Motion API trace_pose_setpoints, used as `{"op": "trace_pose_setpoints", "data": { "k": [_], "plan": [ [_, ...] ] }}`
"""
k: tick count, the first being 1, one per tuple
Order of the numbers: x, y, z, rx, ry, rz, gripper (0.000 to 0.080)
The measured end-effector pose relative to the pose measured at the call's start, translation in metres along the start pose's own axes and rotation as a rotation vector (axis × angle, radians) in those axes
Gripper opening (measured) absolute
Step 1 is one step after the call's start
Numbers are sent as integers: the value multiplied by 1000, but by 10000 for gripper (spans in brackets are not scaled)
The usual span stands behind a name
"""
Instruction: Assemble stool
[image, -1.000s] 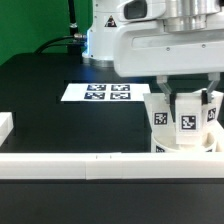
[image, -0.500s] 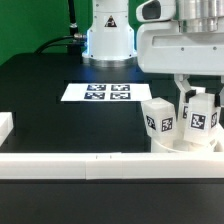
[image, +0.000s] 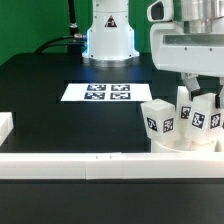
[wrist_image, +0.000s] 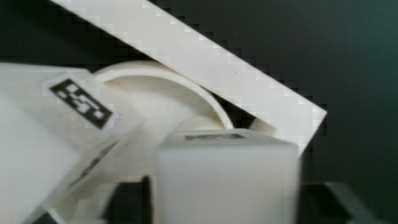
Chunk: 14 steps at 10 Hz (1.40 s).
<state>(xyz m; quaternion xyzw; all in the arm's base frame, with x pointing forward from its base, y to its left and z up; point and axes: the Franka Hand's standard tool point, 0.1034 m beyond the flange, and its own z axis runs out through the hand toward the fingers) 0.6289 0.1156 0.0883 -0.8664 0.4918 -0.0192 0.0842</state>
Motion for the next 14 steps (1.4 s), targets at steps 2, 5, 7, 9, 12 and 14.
{"op": "trace_pose_setpoints", "data": {
  "k": [2,5,7,9,12,14],
  "plan": [
    [1,2,-8,-38,-36,-136,608],
    [3,-6,-25,-9,-26,-344,647],
    [3,-5,-23,-11,-28,-451,649],
    [3,-4,-23,-11,-29,-578,649],
    [-8,-7,-19,-8,-18,-884,649],
    [-14,-12,-17,-9,-24,-1078,649]
  ]
}}
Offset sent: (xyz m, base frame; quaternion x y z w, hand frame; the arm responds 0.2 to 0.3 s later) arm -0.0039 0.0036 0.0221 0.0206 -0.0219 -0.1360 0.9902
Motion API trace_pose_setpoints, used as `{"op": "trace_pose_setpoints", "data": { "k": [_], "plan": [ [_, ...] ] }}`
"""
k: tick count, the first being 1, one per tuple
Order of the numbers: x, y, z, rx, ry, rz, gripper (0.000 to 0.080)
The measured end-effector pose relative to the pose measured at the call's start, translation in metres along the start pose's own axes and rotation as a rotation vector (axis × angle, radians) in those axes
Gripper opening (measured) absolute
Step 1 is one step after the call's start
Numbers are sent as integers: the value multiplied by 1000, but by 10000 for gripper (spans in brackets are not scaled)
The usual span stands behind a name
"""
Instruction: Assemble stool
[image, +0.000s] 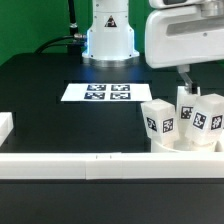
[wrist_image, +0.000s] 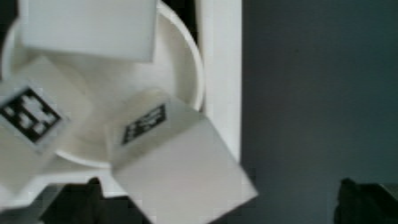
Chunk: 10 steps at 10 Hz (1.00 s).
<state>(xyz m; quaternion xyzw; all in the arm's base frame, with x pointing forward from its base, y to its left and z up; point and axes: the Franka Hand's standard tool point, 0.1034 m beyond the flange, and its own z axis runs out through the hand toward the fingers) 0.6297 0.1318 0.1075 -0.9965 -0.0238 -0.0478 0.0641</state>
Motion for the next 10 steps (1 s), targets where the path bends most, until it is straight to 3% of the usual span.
{"op": "trace_pose_setpoints", "data": {
  "k": [5,10],
  "plan": [
    [1,2,3,-6,-3,-347,649],
    [3,9,4,-48,-17,-910,649]
  ]
}}
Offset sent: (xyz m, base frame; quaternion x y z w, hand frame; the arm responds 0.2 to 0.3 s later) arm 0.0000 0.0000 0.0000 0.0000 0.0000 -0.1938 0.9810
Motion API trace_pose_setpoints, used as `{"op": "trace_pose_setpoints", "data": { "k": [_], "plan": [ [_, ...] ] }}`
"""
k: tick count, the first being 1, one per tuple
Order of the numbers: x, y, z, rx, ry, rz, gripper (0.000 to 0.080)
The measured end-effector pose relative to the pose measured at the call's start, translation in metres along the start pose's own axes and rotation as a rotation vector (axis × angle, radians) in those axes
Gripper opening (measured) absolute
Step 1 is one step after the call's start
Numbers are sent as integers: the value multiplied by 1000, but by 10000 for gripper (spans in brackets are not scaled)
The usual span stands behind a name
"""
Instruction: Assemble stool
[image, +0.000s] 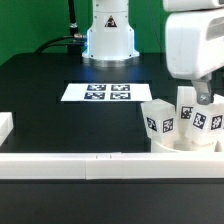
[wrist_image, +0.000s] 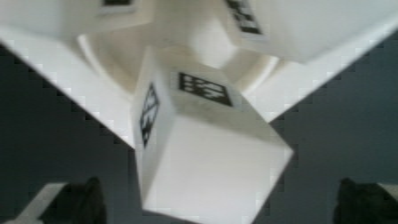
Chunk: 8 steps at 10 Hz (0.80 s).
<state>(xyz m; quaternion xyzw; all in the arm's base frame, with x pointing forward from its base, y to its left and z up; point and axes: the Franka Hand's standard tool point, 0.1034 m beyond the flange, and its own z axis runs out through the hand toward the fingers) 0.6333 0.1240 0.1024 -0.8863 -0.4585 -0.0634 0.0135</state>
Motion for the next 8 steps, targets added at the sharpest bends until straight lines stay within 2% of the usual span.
{"op": "trace_pose_setpoints", "data": {
  "k": [5,8],
  "plan": [
    [-7,7,0,-14,-23,-247,649],
    [-8,8,2,-44,-74,-579,649]
  ]
}}
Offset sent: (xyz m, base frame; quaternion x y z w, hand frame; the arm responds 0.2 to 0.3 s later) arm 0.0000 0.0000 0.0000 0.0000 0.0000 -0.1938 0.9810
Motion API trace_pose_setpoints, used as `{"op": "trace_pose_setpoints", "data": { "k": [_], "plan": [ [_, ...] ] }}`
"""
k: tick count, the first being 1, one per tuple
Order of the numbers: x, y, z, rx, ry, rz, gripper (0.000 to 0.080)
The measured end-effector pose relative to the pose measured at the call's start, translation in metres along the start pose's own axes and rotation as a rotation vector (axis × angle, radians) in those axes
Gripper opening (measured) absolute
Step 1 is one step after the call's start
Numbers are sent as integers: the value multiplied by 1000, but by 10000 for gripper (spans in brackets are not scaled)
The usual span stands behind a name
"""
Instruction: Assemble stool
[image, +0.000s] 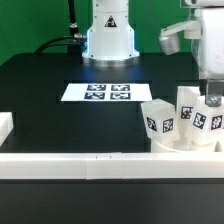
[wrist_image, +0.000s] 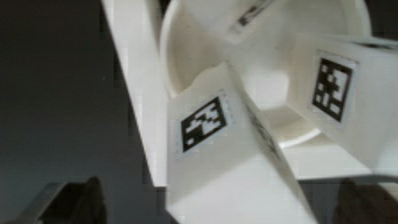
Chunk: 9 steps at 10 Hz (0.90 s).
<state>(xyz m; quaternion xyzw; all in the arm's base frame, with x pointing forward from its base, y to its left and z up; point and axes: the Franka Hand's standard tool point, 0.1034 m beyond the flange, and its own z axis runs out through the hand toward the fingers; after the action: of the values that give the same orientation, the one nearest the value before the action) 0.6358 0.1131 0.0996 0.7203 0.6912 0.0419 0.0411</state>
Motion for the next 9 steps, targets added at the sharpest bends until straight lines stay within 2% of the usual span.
{"op": "trace_pose_setpoints", "data": {
  "k": [2,6,9],
  "plan": [
    [5,-2,4,-1,-29,-208,649],
    [3,-3,7,0,-78,-460,649],
    [2,-4,9,6,-85,-497,649]
  ]
}}
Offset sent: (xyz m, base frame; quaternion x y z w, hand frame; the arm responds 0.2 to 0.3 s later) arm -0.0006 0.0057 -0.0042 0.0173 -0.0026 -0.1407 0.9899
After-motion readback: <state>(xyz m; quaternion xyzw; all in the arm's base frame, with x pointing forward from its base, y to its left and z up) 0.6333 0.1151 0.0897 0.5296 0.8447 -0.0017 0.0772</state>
